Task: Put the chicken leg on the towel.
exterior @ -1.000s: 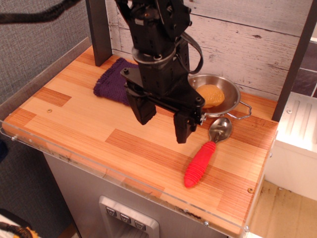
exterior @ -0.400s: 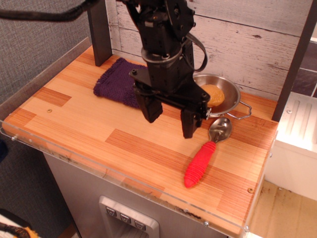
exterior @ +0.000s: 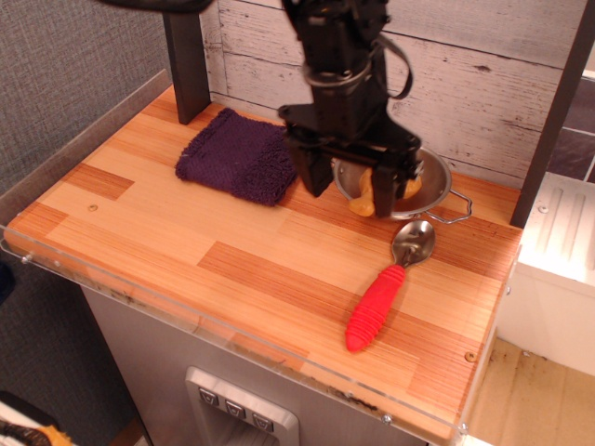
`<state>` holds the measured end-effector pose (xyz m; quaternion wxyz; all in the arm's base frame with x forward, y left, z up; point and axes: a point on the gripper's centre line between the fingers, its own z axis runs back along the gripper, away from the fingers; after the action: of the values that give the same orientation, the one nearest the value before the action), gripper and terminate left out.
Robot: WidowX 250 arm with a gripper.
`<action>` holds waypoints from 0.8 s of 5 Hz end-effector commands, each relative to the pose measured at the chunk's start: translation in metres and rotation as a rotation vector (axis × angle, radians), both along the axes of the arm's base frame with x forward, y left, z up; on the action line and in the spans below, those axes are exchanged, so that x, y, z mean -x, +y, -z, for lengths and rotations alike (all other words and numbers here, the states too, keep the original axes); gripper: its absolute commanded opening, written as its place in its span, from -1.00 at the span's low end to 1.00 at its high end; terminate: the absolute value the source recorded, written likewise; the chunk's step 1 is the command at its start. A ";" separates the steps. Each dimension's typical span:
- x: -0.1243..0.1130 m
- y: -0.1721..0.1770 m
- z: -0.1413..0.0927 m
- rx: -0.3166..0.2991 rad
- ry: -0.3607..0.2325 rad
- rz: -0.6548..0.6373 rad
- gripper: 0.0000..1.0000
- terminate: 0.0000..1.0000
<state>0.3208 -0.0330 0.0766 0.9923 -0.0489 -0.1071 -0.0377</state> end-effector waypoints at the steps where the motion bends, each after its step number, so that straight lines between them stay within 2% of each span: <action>1: -0.042 -0.004 -0.004 -0.020 -0.054 -0.023 1.00 -1.00; 2: -0.047 -0.004 0.006 -0.039 -0.043 -0.035 1.00 -1.00; 4: -0.040 -0.001 0.037 -0.073 0.023 -0.037 1.00 -1.00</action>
<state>0.3572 -0.0334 0.0287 0.9967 -0.0103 -0.0777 -0.0208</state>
